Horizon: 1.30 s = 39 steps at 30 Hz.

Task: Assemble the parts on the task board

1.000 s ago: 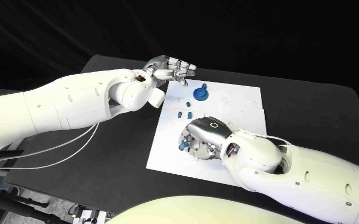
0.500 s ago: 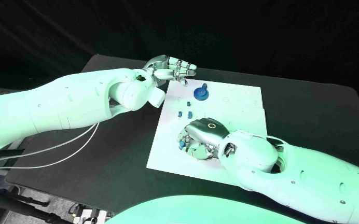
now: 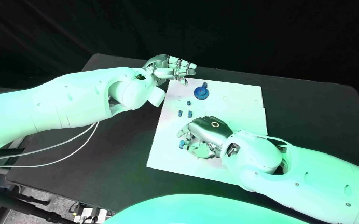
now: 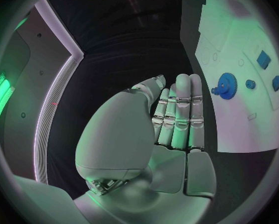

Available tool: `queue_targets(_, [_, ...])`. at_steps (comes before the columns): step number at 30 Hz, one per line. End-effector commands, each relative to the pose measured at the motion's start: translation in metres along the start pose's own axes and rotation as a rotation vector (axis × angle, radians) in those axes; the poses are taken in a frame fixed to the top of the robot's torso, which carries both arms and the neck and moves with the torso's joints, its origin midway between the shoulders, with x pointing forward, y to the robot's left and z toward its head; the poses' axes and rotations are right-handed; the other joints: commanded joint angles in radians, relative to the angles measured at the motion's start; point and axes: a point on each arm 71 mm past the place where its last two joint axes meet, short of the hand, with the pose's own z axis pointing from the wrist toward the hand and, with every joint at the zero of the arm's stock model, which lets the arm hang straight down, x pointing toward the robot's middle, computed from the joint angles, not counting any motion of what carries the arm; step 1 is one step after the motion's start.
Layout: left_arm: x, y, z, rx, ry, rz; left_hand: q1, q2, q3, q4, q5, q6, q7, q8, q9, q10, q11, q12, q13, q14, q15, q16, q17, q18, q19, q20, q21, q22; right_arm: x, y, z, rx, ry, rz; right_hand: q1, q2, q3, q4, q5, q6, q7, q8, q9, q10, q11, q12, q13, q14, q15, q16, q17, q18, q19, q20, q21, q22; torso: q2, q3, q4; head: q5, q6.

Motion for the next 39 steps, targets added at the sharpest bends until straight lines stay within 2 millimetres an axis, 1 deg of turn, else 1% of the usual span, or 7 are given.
queue_targets(1, [0.002,-0.001,0.0,0.005,0.02,-0.003,0.001,0.008,0.0,-0.005,0.001,-0.006,-0.001,0.0,-0.001,-0.007,0.001,0.002,-0.001,-0.004,0.0,-0.003,-0.001,0.013,0.0,0.003,-0.005,-0.001,-0.007,0.0,-0.006,0.007,-0.08,0.011,-0.005,-0.011,-0.009,0.0,-0.002,-0.018,-0.002,-0.004,-0.005,0.006,-0.002,0.006,0.002,0.038,-0.008,-0.005,-0.002,-0.001,-0.004,-0.007,-0.006,0.172,-0.001,-0.0001,-0.0009,-0.001,0.001])
queue_targets(10, [0.001,-0.001,0.0,0.004,0.019,-0.002,0.001,0.008,0.0,-0.006,0.001,-0.007,-0.001,0.0,-0.002,-0.008,0.002,0.003,-0.001,-0.004,0.001,-0.004,-0.001,0.013,0.0,0.003,-0.005,-0.001,-0.032,-0.009,-0.032,0.036,-0.183,0.093,-0.013,-0.019,-0.021,0.004,0.003,-0.04,0.001,0.001,-0.01,0.014,-0.004,0.01,0.008,0.037,-0.01,-0.01,-0.01,0.0,-0.005,-0.009,-0.013,0.171,-0.003,-0.0008,-0.002,-0.028,0.017])
queue_targets(17, [0.001,-0.001,0.0,0.004,0.017,-0.002,0.001,0.008,0.0,-0.006,0.001,-0.007,-0.001,0.0,-0.002,-0.008,0.002,0.003,-0.001,-0.004,0.001,-0.004,-0.001,0.013,0.0,0.003,-0.005,-0.001,-0.064,-0.059,-0.074,0.22,-0.185,0.295,-0.102,-0.026,-0.102,0.061,0.05,0.066,0.015,0.057,0.012,0.141,0.0,0.123,0.084,0.042,-0.006,0.001,0.006,-0.006,0.008,-0.005,0.014,0.182,-0.011,-0.0054,-0.0065,-0.099,0.04])
queue_targets(19, [0.0,-0.001,0.0,0.004,0.016,-0.002,0.001,0.008,0.0,-0.006,0.001,-0.007,-0.001,0.0,-0.002,-0.008,0.002,0.003,-0.001,-0.004,0.001,-0.004,-0.001,0.013,0.0,0.003,-0.005,-0.001,-0.069,-0.075,-0.088,0.279,-0.175,0.322,-0.13,-0.031,-0.154,0.078,0.089,0.081,0.001,0.074,0.019,0.174,-0.017,0.214,0.158,0.041,-0.017,-0.004,-0.007,-0.011,0.021,-0.015,0.046,0.192,-0.014,-0.0073,-0.0098,-0.118,0.042])
queue_targets(20, [-0.001,0.0,0.0,0.004,0.015,-0.001,0.001,0.008,0.0,-0.006,0.001,-0.007,-0.001,0.0,-0.002,-0.009,0.002,0.003,-0.001,-0.004,0.001,-0.004,-0.001,0.013,0.0,0.003,-0.005,-0.001,-0.071,-0.082,-0.095,0.305,-0.168,0.328,-0.117,-0.018,-0.208,0.08,0.097,0.079,-0.01,0.092,0.03,0.163,-0.02,0.547,0.503,0.045,-0.041,0.004,0.003,-0.018,0.03,-0.02,0.069,0.201,-0.016,-0.0079,-0.0116,-0.128,0.043])
queue_targets(24, [-0.001,0.0,0.0,0.005,0.012,-0.001,0.001,0.008,-0.001,-0.006,0.001,-0.007,0.0,0.0,-0.002,-0.01,0.002,0.003,-0.001,-0.004,0.001,-0.004,-0.001,0.013,0.0,0.003,-0.005,-0.001,-0.073,-0.101,-0.121,0.385,-0.143,0.32,-0.078,0.022,-0.316,0.092,0.097,0.055,-0.004,0.145,0.066,0.172,-0.018,1.107,1.092,0.055,-0.021,0.046,0.07,-0.024,0.045,-0.023,0.107,0.214,-0.019,-0.0084,-0.0115,-0.174,0.038])
queue_targets(39, [-0.005,0.002,-0.003,-0.001,0.004,0.0,-0.001,0.009,-0.001,-0.006,0.001,-0.007,0.0,0.001,-0.001,-0.01,0.002,0.005,-0.001,-0.004,0.001,-0.004,-0.002,0.013,0.0,0.004,-0.005,-0.002,-0.046,-0.127,-0.167,0.582,-0.027,0.181,-0.09,0.065,-0.403,0.141,0.095,0.072,-0.02,0.204,0.102,0.223,-0.028,1.235,1.242,0.066,-0.028,0.09,0.145,-0.037,0.069,-0.025,0.175,0.232,-0.025,-0.0086,-0.0164,-0.228,0.031])
